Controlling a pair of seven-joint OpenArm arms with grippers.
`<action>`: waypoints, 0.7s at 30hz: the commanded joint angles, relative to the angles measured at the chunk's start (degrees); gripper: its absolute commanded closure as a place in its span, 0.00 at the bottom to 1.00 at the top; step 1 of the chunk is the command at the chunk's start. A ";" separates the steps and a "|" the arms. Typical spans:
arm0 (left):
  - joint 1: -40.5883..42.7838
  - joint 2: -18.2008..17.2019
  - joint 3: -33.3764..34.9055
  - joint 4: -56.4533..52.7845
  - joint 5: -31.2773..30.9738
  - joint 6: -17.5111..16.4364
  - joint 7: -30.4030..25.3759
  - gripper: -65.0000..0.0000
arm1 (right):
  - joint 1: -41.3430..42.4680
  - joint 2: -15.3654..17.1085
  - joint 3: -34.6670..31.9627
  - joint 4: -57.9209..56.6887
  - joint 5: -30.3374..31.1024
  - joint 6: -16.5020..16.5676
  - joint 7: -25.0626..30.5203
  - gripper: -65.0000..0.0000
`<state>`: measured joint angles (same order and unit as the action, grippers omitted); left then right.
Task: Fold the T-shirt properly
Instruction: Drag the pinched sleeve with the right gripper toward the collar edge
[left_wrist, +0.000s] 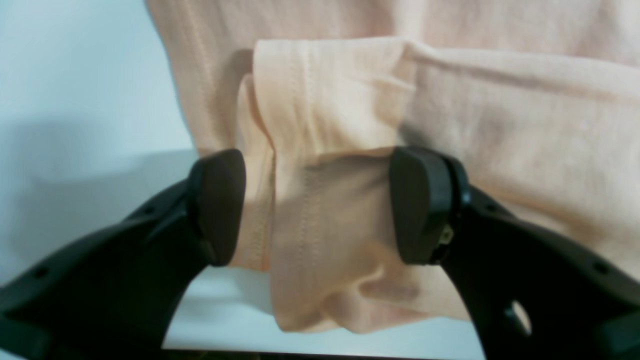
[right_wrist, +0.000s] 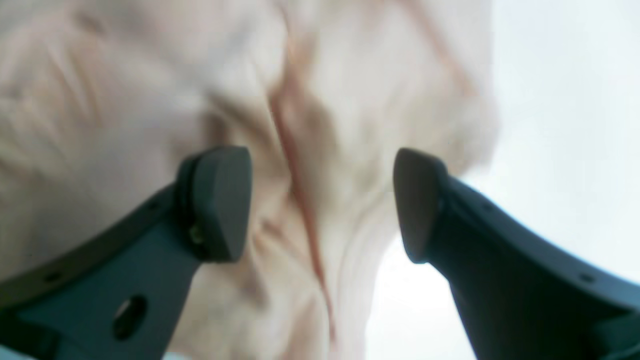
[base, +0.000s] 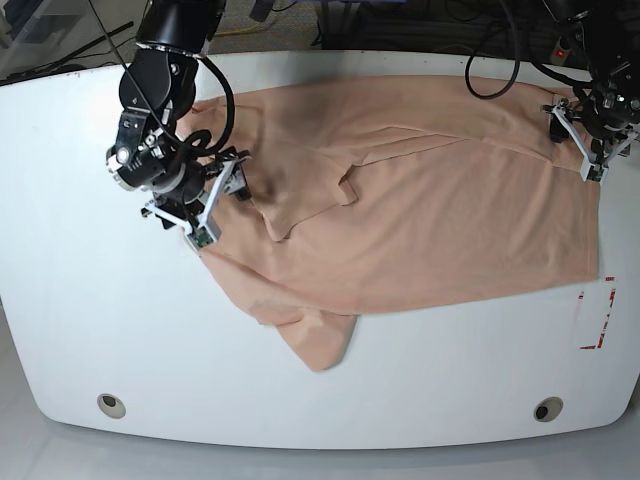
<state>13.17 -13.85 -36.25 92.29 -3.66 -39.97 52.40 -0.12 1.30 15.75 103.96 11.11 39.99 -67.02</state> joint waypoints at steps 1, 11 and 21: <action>-0.20 -0.88 -0.10 0.50 1.07 -0.03 0.74 0.35 | -2.56 0.06 1.35 1.58 1.76 0.01 -0.27 0.34; -0.29 -0.79 0.07 0.50 1.07 -0.03 0.74 0.35 | -9.68 3.49 2.76 -0.71 25.15 0.01 -1.42 0.34; -0.29 -0.79 2.18 0.50 1.07 -0.03 0.74 0.35 | -5.99 3.31 2.93 -9.68 27.17 0.01 -1.33 0.41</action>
<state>12.69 -14.15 -34.06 92.36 -2.94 -39.94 52.60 -8.25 4.43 18.65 94.41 37.10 39.94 -69.32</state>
